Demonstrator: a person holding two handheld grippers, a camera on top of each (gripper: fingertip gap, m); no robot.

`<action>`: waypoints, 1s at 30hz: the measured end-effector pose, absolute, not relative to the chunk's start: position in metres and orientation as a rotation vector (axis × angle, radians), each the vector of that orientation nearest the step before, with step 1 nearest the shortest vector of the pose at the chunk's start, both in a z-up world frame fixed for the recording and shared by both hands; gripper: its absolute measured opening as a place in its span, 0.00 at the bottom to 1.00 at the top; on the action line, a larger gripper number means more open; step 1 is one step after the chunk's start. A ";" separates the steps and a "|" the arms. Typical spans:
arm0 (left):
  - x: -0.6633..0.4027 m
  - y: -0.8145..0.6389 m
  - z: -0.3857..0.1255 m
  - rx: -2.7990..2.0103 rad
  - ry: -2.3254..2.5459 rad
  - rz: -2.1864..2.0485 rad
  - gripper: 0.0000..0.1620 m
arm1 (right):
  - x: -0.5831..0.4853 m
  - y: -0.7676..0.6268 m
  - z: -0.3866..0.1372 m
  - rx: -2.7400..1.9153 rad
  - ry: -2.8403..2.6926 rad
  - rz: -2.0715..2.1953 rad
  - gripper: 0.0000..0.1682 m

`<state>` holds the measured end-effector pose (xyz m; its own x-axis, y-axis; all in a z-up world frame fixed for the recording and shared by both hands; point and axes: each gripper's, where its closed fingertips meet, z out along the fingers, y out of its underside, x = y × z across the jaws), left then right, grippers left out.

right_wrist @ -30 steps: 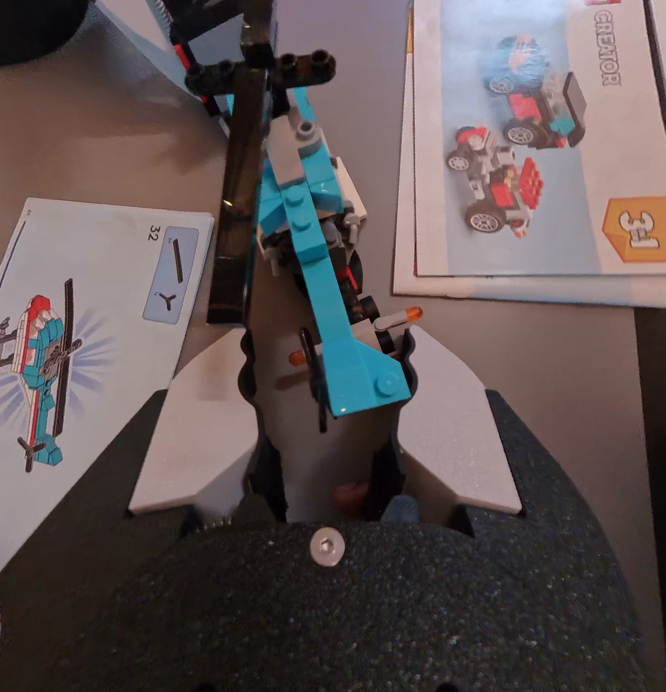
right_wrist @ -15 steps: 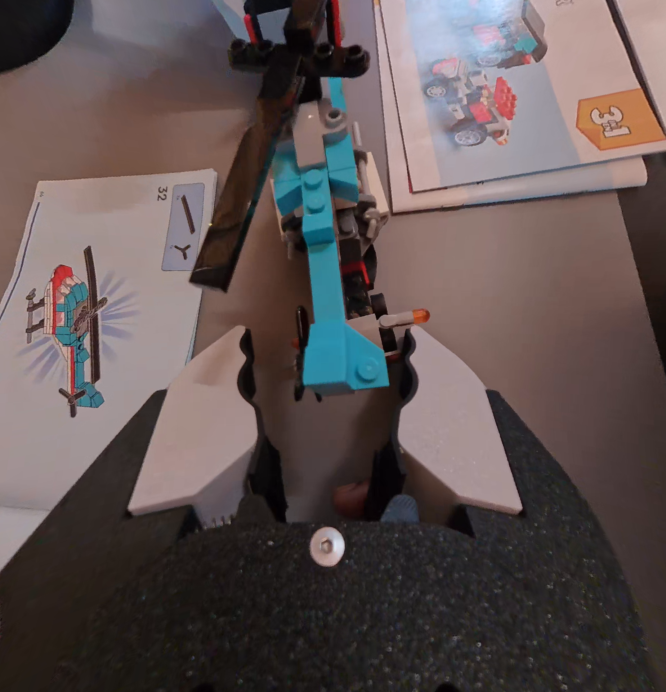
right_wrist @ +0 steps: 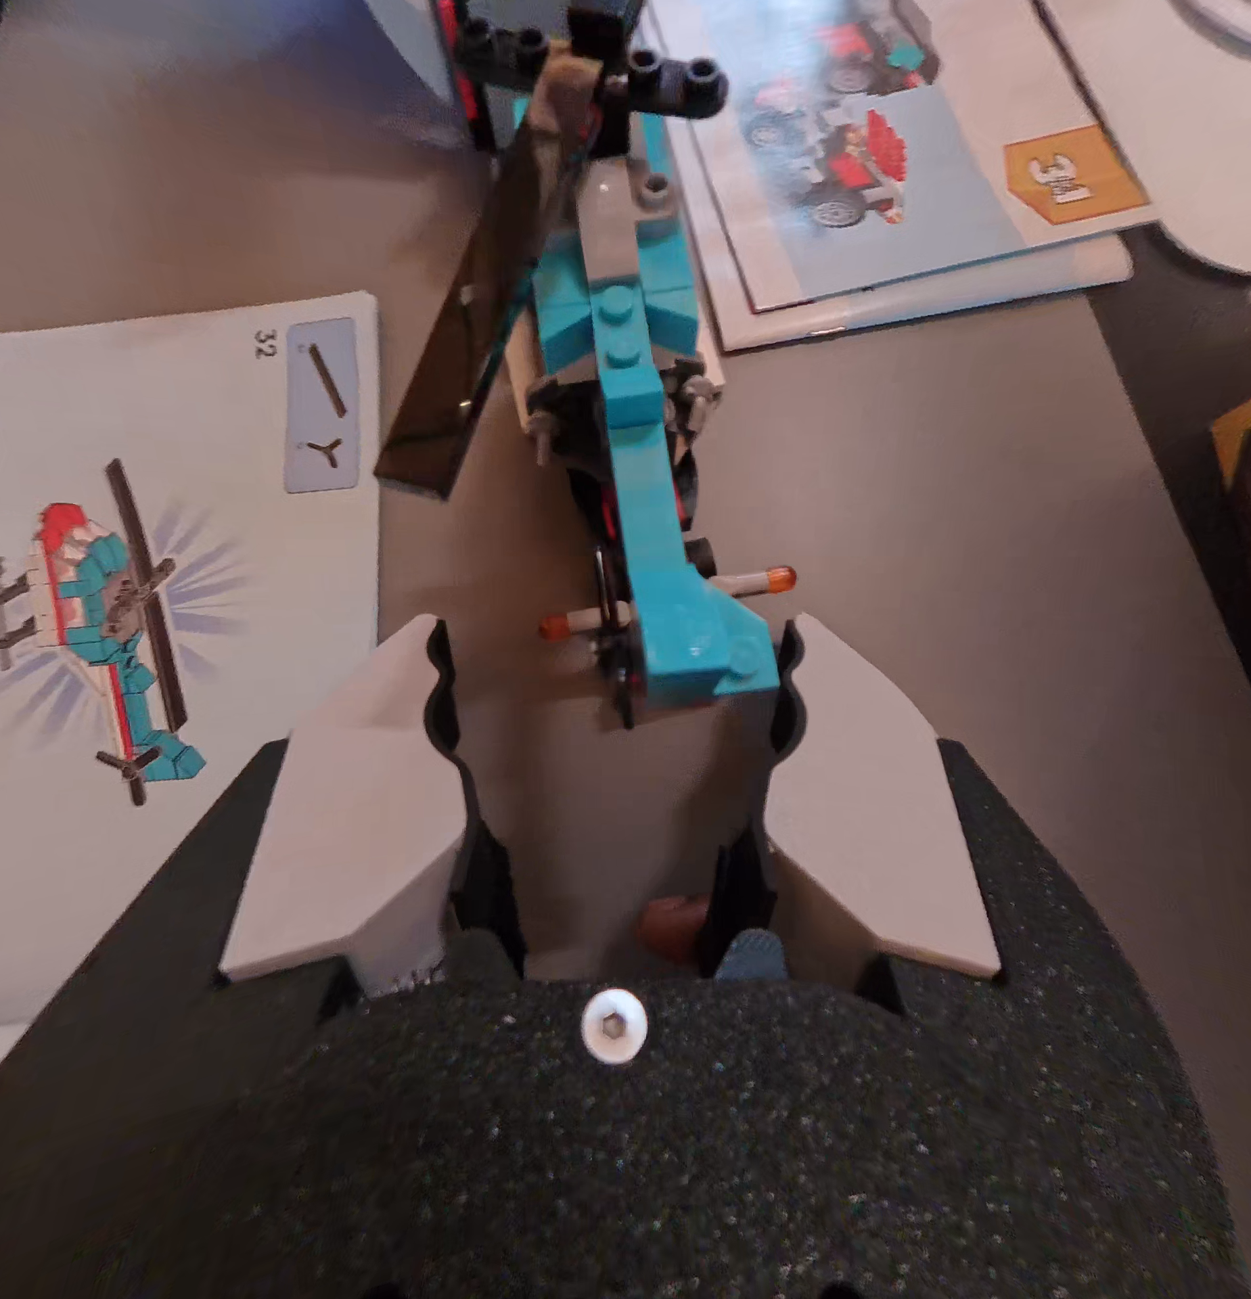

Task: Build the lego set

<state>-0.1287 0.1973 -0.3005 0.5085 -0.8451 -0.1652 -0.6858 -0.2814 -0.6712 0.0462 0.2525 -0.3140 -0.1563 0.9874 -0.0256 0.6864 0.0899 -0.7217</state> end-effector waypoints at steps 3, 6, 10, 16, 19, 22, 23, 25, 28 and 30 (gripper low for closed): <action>-0.136 0.188 -0.275 -2.058 1.026 -0.289 0.50 | 0.053 0.264 -0.297 -1.700 -1.709 0.743 0.62; -0.134 0.164 -0.240 -2.045 0.754 -0.289 0.69 | 0.069 0.266 -0.265 -1.754 -1.451 0.588 0.67; -0.116 0.118 -0.218 -2.065 0.543 -0.322 0.74 | 0.077 0.235 -0.225 -1.744 -1.230 0.517 0.54; -0.097 0.067 -0.233 -2.143 0.495 -0.144 0.77 | 0.050 0.213 -0.219 -1.682 -1.263 0.584 0.53; -0.087 0.058 -0.232 -2.101 0.421 -0.155 0.79 | 0.040 0.214 -0.238 -1.739 -1.309 0.625 0.58; -0.088 0.054 -0.231 -2.075 0.360 -0.104 0.80 | 0.037 0.211 -0.246 -1.780 -1.284 0.628 0.57; -0.090 0.053 -0.230 -2.070 0.348 -0.088 0.80 | 0.032 0.200 -0.243 -1.766 -1.300 0.682 0.51; -0.090 0.052 -0.229 -2.064 0.340 -0.088 0.80 | 0.022 0.166 -0.229 -1.657 -1.376 0.802 0.33; -0.089 0.052 -0.226 -2.055 0.330 -0.107 0.80 | 0.021 0.148 -0.207 -1.523 -1.353 0.814 0.26; -0.090 0.053 -0.225 -2.055 0.332 -0.102 0.80 | 0.029 0.163 -0.209 -1.607 -1.267 0.762 0.35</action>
<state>-0.0899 0.0528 -0.2255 0.9585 -0.2770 -0.0671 -0.1920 -0.4535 -0.8704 0.0286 0.1626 -0.2094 0.2774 0.9582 0.0700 0.3871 -0.0448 -0.9210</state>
